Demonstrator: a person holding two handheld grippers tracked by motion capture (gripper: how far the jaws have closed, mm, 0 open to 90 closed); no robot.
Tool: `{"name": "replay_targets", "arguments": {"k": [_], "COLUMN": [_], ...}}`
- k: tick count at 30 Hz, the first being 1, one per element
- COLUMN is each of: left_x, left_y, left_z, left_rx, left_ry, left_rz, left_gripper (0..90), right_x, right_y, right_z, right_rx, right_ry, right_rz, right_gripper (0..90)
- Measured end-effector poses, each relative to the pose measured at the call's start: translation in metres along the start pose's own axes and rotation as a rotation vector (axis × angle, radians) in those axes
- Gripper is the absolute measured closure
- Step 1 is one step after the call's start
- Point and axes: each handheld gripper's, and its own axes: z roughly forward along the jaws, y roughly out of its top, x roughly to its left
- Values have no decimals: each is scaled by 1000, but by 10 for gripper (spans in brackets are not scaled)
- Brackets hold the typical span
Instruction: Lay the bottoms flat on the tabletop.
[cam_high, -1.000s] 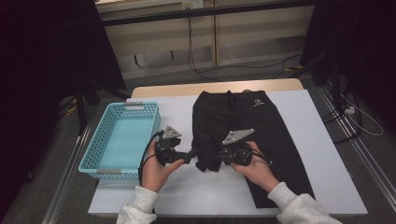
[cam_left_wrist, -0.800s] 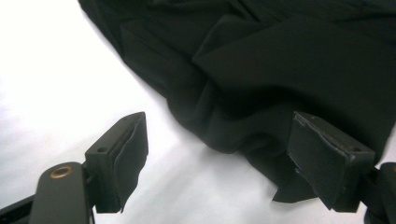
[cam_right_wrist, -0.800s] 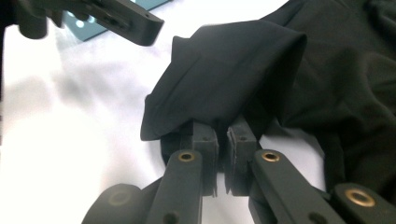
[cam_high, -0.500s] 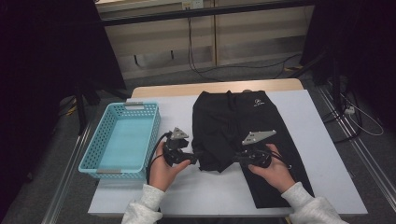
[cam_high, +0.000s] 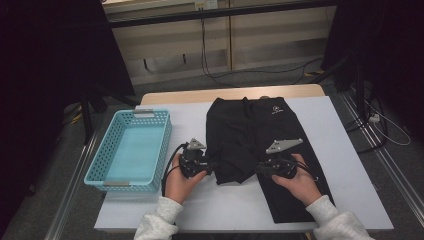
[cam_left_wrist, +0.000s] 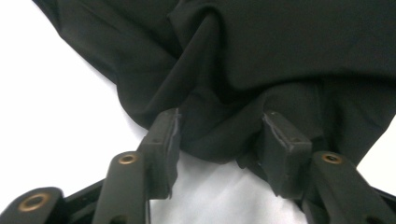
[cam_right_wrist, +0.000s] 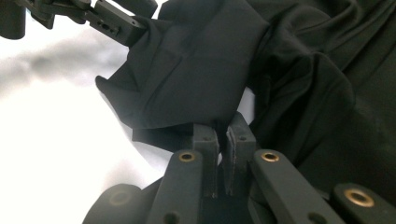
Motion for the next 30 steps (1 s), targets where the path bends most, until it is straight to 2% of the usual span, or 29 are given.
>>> {"name": "replay_targets", "arguments": {"k": [2,6,9,11,14,15,22,25,27,30], "left_x": [-1,-3,-5,-4,-2,0,17,19,19,18], "left_y": [-1,-2,-2,-1,2,4,10,8,7,6], "left_z": [2,6,8,6,-2,-7,-33,-34,-30,-26], "left_rx": [4,39,62,57,34,25,-69,-75,-72,-79], "left_ry": [-14,-52,-68,-77,-74,-61,-35,-30,-19,1], "left_rz": [1,-8,-6,-22,-35,-29,-68,-68,-59,-54], "left_gripper": [577,725,782,815,831,832,840,828,820,820], "right_x": [-1,0,1,1,1,1,0,-2,-3,-4], "right_y": [0,0,0,0,0,1,3,2,1,0], "right_z": [-1,-2,-1,-1,-1,-1,-7,-5,-1,2], "right_rx": [-8,-8,-4,-3,-8,-12,-33,-19,2,13], "right_ry": [6,9,15,15,19,20,32,17,-15,-23], "right_rz": [4,2,-4,-3,0,3,22,32,24,23], "right_gripper": [854,854,855,856,855,856,856,851,843,844]}}
